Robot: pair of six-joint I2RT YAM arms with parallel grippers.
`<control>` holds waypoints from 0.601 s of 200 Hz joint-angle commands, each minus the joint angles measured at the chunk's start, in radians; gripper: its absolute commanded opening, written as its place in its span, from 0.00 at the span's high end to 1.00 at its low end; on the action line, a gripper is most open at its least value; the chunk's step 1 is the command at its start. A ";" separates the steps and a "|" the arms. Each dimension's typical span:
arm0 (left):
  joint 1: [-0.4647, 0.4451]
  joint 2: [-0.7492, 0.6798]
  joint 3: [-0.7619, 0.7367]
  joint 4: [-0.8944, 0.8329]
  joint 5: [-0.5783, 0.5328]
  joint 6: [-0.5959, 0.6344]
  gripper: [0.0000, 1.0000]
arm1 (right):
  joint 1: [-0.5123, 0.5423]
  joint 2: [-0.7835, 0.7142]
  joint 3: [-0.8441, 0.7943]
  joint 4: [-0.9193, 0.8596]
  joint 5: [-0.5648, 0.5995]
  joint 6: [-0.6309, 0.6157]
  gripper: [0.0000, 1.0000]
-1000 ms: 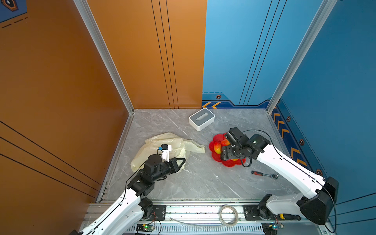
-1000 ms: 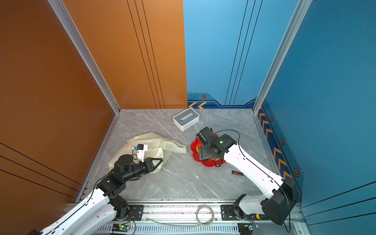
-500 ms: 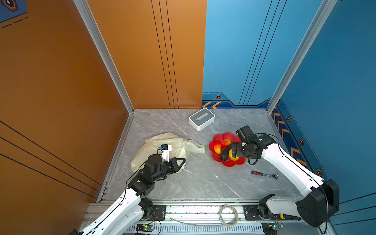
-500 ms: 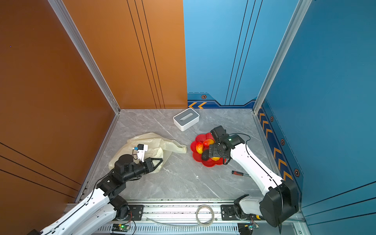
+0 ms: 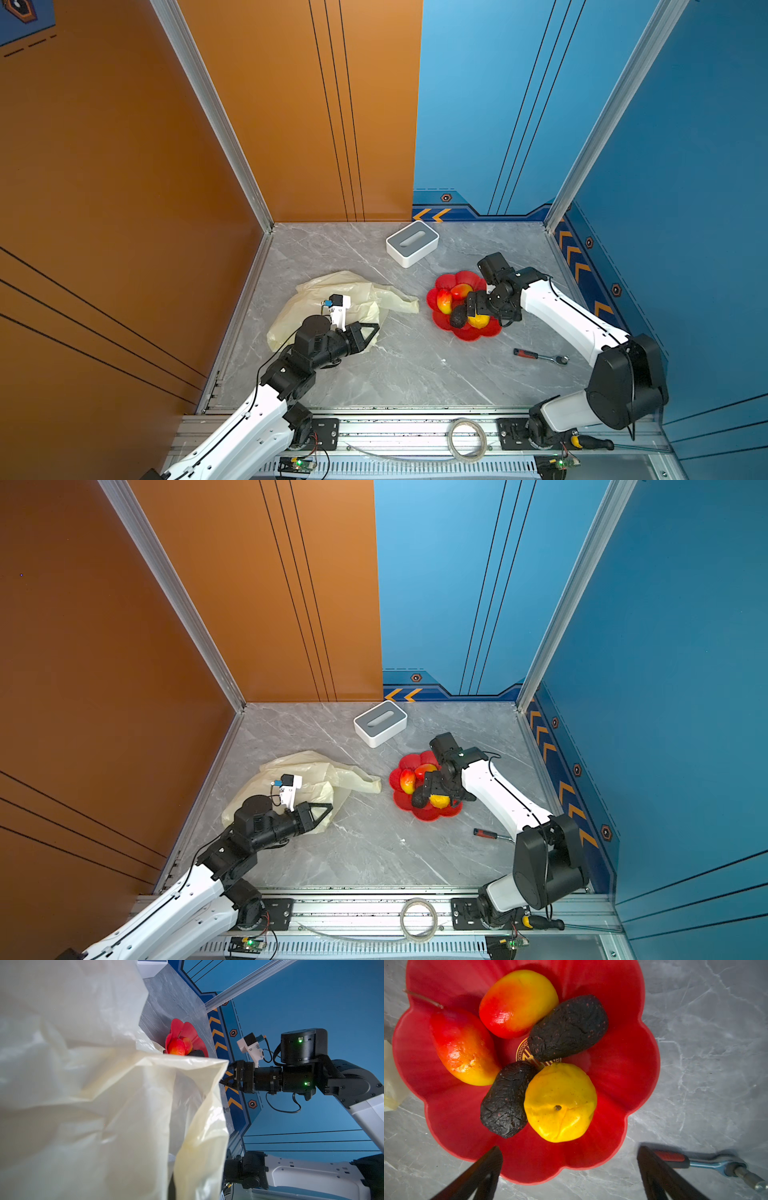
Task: Place the fruits into the plastic bag
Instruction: 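Lower the open right gripper onto the yellow papaya in the bowl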
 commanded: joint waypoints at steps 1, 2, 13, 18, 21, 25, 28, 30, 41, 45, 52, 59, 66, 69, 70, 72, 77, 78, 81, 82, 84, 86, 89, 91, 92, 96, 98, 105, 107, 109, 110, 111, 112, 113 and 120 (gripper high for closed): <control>0.013 0.000 0.010 -0.018 0.017 0.028 1.00 | -0.016 0.031 0.001 0.026 -0.027 -0.016 0.00; 0.013 0.000 0.010 -0.018 0.018 0.028 1.00 | -0.017 0.033 0.001 0.027 -0.028 -0.017 0.00; 0.012 0.001 0.009 -0.018 0.018 0.029 1.00 | -0.022 0.046 0.000 0.032 -0.032 -0.018 0.00; 0.013 0.002 0.009 -0.019 0.018 0.030 1.00 | -0.025 0.051 0.000 0.034 -0.034 -0.018 0.00; 0.014 0.002 0.009 -0.019 0.017 0.030 1.00 | -0.027 0.054 0.000 0.035 -0.037 -0.018 0.00; 0.014 0.003 0.009 -0.019 0.017 0.030 1.00 | -0.028 0.059 -0.001 0.038 -0.041 -0.018 0.00; 0.014 0.003 0.009 -0.019 0.018 0.030 1.00 | -0.030 0.062 -0.001 0.040 -0.042 -0.018 0.00; 0.014 0.003 0.009 -0.019 0.018 0.030 1.00 | -0.030 0.063 0.000 0.041 -0.043 -0.018 0.00; 0.015 0.003 0.007 -0.019 0.018 0.031 1.00 | -0.035 0.074 -0.002 0.045 -0.050 -0.019 0.00; 0.016 0.003 0.007 -0.019 0.019 0.031 1.00 | -0.036 0.078 -0.002 0.047 -0.051 -0.019 0.00; 0.016 0.005 0.008 -0.021 0.018 0.031 1.00 | -0.038 0.083 -0.001 0.049 -0.052 -0.019 0.00; 0.015 0.005 0.008 -0.020 0.019 0.031 1.00 | -0.038 0.090 0.000 0.053 -0.054 -0.019 0.00; 0.016 0.004 0.007 -0.022 0.020 0.031 1.00 | -0.040 0.096 0.000 0.057 -0.054 -0.021 0.00; 0.017 0.003 0.008 -0.022 0.019 0.031 1.00 | -0.041 0.099 -0.001 0.058 -0.056 -0.020 0.00; 0.017 0.003 0.008 -0.022 0.019 0.031 1.00 | -0.041 0.099 -0.001 0.058 -0.056 -0.020 0.00; 0.017 0.003 0.007 -0.022 0.019 0.031 1.00 | -0.041 0.099 0.000 0.058 -0.055 -0.021 0.00; 0.017 0.003 0.008 -0.023 0.020 0.032 1.00 | -0.042 0.103 -0.001 0.059 -0.055 -0.021 0.00; 0.017 0.003 0.007 -0.023 0.019 0.032 1.00 | -0.042 0.104 -0.001 0.060 -0.056 -0.021 0.00; 0.018 0.004 0.006 -0.024 0.019 0.033 1.00 | -0.042 0.107 0.000 0.062 -0.056 -0.021 0.00; 0.018 0.004 0.007 -0.024 0.019 0.033 1.00 | -0.042 0.108 0.000 0.062 -0.056 -0.021 0.00; 0.018 0.003 0.007 -0.023 0.019 0.033 1.00 | -0.043 0.109 0.000 0.063 -0.056 -0.021 0.00; 0.018 0.004 0.008 -0.023 0.019 0.033 1.00 | -0.043 0.112 -0.001 0.063 -0.056 -0.021 0.00; 0.018 0.002 0.007 -0.025 0.021 0.033 1.00 | -0.043 0.113 0.001 0.064 -0.056 -0.022 0.00; 0.018 0.001 0.008 -0.025 0.022 0.033 1.00 | -0.043 0.114 0.000 0.064 -0.056 -0.022 0.00; 0.018 0.002 0.007 -0.025 0.021 0.033 1.00 | -0.043 0.115 0.000 0.064 -0.056 -0.022 0.00; 0.018 0.002 0.007 -0.026 0.022 0.032 1.00 | -0.043 0.118 0.000 0.065 -0.056 -0.022 0.00; 0.020 0.002 0.008 -0.026 0.022 0.033 1.00 | -0.043 0.120 0.002 0.065 -0.058 -0.023 0.00; 0.020 0.000 0.007 -0.028 0.021 0.033 1.00 | -0.044 0.126 0.002 0.066 -0.057 -0.024 0.00; 0.020 0.000 0.008 -0.028 0.022 0.033 1.00 | -0.045 0.127 0.002 0.066 -0.057 -0.025 0.00; 0.020 0.001 0.008 -0.028 0.022 0.033 1.00 | -0.045 0.128 0.001 0.067 -0.055 -0.025 0.00; 0.020 0.001 0.008 -0.029 0.022 0.033 1.00 | -0.045 0.130 0.002 0.067 -0.055 -0.025 0.00; 0.020 0.000 0.008 -0.028 0.022 0.033 1.00 | -0.045 0.130 0.002 0.067 -0.055 -0.025 0.00; 0.020 0.000 0.008 -0.030 0.021 0.033 1.00 | -0.045 0.130 0.003 0.066 -0.055 -0.025 0.00; 0.020 -0.001 0.008 -0.029 0.021 0.033 1.00 | -0.045 0.131 0.003 0.066 -0.055 -0.026 0.00; 0.021 -0.001 0.007 -0.031 0.022 0.033 1.00 | -0.046 0.135 0.003 0.066 -0.052 -0.027 0.00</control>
